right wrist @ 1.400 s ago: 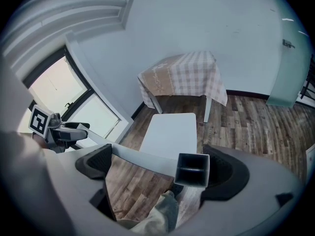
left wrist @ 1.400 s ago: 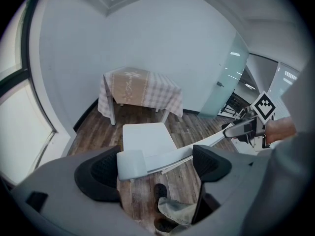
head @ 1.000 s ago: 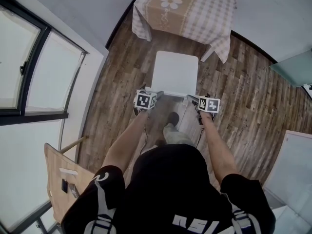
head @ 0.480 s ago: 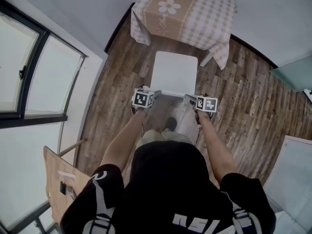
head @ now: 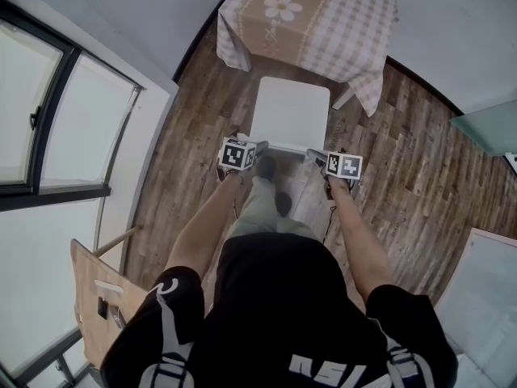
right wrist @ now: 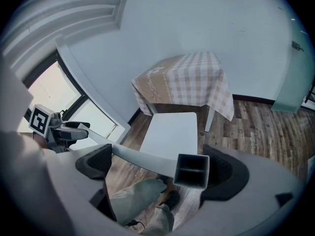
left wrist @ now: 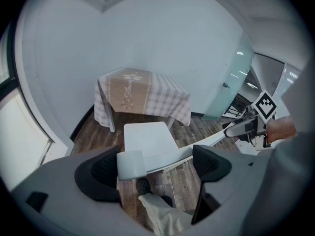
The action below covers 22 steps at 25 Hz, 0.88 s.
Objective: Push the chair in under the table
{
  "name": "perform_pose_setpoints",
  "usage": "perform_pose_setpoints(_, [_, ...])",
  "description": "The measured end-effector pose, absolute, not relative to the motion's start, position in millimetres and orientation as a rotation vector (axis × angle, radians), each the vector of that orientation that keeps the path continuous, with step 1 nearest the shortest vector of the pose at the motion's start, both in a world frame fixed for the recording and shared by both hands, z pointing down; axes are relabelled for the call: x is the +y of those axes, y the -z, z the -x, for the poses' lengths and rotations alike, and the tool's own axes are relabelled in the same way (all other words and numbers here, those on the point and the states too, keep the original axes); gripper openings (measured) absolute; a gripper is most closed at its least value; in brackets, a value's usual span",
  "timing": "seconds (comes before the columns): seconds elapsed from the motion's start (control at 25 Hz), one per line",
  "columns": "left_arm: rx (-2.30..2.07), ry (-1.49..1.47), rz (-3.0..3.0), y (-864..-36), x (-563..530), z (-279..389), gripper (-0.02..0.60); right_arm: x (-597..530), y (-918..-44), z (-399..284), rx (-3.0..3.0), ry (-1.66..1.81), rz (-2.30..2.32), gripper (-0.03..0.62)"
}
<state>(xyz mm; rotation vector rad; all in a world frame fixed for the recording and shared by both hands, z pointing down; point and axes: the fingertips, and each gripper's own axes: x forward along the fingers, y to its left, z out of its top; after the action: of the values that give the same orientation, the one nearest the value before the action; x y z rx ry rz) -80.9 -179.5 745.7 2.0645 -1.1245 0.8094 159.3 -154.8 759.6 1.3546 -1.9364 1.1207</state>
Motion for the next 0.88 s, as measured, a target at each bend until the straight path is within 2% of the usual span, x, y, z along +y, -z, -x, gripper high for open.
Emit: perform_pose_setpoints(0.88, [-1.107,-0.820,-2.070,-746,-274,74,0.449,-246,-760,-165,-1.926,-1.132,-1.348,0.581])
